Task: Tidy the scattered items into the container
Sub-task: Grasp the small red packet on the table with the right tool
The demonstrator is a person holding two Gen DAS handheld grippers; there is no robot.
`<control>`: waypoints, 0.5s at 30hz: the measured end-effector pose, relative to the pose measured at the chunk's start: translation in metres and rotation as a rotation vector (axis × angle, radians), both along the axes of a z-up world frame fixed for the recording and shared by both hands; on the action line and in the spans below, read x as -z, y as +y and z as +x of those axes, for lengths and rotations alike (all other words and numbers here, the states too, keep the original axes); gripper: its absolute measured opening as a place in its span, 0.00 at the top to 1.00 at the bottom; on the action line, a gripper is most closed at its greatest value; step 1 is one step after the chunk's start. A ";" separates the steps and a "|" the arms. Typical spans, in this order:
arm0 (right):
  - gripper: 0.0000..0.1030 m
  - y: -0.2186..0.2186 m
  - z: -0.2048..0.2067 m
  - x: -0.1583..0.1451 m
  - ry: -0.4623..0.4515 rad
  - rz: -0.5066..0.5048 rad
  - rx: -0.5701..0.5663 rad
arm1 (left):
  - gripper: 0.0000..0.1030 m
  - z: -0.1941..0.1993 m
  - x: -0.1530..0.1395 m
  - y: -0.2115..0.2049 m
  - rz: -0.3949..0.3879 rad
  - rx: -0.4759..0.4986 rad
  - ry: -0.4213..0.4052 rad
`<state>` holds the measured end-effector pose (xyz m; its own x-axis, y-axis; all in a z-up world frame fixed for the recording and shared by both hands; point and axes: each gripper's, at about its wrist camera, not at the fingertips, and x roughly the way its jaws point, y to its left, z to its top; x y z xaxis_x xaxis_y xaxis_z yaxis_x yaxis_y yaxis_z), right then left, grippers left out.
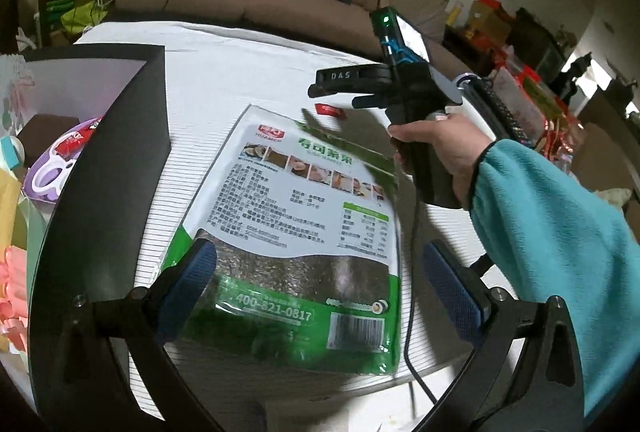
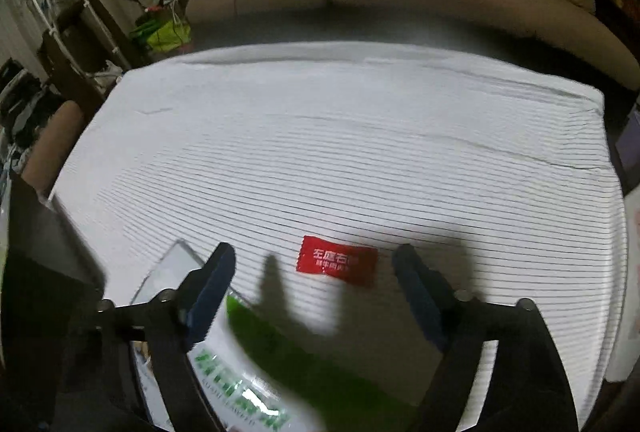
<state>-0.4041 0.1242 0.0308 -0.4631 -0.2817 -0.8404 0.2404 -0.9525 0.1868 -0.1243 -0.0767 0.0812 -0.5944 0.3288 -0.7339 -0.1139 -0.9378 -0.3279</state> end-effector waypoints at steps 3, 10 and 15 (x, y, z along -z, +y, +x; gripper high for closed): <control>0.43 -0.002 -0.002 0.011 -0.023 0.003 -0.009 | 0.00 -0.003 0.004 0.002 -0.021 0.003 -0.010; 0.80 0.020 0.000 0.013 -0.042 -0.043 0.001 | 0.00 -0.004 0.007 0.006 -0.030 0.014 -0.021; 0.86 0.035 0.015 0.001 -0.026 -0.074 0.006 | 0.00 -0.003 0.004 0.007 -0.036 0.022 -0.012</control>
<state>-0.3889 0.1591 0.0296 -0.4435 -0.3405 -0.8291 0.2289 -0.9374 0.2626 -0.1276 -0.0692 0.0772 -0.5785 0.3145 -0.7526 -0.1307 -0.9465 -0.2951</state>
